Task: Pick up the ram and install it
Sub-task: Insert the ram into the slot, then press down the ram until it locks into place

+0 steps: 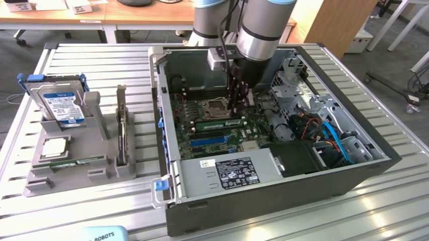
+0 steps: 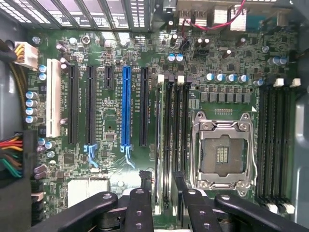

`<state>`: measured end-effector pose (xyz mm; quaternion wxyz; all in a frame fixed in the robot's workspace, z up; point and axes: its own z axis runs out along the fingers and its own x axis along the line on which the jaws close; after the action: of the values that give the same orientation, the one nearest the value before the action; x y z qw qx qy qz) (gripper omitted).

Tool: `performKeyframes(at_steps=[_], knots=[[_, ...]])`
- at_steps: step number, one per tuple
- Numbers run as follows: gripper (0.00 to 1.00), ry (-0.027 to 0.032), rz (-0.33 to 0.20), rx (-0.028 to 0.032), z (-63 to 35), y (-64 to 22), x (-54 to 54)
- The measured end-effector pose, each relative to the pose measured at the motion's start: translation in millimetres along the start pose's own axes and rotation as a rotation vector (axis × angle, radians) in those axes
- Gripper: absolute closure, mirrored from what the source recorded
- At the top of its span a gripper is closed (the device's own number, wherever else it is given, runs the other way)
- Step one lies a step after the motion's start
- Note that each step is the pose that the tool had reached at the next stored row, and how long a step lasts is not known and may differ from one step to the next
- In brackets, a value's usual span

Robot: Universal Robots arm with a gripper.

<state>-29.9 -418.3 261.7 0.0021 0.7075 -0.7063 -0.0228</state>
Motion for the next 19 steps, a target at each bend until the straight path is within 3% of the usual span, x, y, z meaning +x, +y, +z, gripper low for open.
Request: performKeyframes(at_steps=[5,19], knots=[[0.69,0.0,0.0,0.0,-6.9,0.3,-0.2],[0.69,-0.0001,0.0,0.0,-7.1,0.3,-0.2]])
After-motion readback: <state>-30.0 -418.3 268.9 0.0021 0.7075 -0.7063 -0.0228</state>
